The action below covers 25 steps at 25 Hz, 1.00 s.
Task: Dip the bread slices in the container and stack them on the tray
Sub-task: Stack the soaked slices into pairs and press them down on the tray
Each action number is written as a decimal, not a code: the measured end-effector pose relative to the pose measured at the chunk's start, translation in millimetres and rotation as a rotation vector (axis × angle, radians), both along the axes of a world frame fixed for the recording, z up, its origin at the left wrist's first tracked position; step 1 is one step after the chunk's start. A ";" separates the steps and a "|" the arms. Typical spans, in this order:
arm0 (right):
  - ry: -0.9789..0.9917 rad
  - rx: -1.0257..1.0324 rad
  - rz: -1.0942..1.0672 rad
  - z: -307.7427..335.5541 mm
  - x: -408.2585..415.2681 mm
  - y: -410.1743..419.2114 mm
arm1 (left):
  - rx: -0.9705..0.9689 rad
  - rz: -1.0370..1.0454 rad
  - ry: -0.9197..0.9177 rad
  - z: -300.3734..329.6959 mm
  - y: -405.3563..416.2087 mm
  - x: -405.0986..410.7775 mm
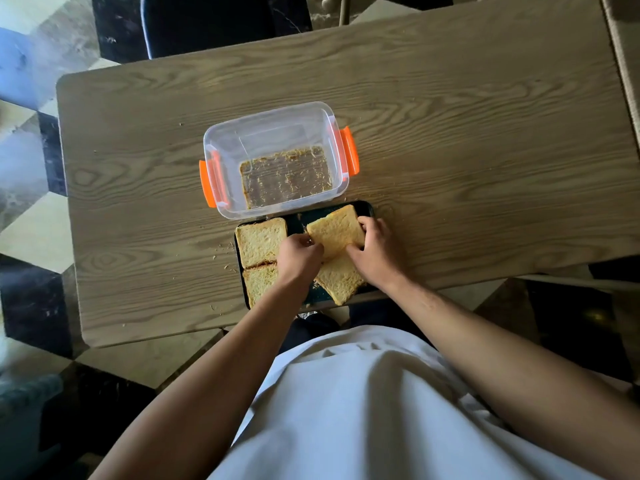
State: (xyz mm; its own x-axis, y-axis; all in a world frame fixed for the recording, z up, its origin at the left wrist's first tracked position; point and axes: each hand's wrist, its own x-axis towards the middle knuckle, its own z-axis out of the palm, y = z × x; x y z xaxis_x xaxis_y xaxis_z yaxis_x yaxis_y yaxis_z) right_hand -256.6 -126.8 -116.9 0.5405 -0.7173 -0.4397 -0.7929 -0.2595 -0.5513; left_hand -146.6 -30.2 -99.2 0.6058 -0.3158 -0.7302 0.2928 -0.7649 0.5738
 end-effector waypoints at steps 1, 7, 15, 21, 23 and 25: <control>0.014 -0.013 0.009 0.3 -1.5 -0.1 | 0.001 -0.011 -0.009 -1.2 -0.9 -1.0; 0.038 -0.021 -0.004 1.7 -4.2 -5.4 | -0.030 -0.056 -0.014 1.6 -13.8 -3.8; 0.043 -0.026 -0.012 0.5 -4.7 -8.1 | -0.034 -0.065 0.017 -1.5 -25.6 -2.4; 0.048 0.006 -0.015 -1.6 -3.6 -10.6 | -0.049 -0.028 0.021 -7.9 -31.7 2.1; 0.049 0.011 -0.016 -0.7 -3.9 -11.0 | -0.062 -0.041 0.013 -7.4 -31.6 3.3; 0.022 0.034 -0.043 1.5 -5.4 -11.0 | -0.069 -0.079 -0.006 -8.1 -26.3 3.2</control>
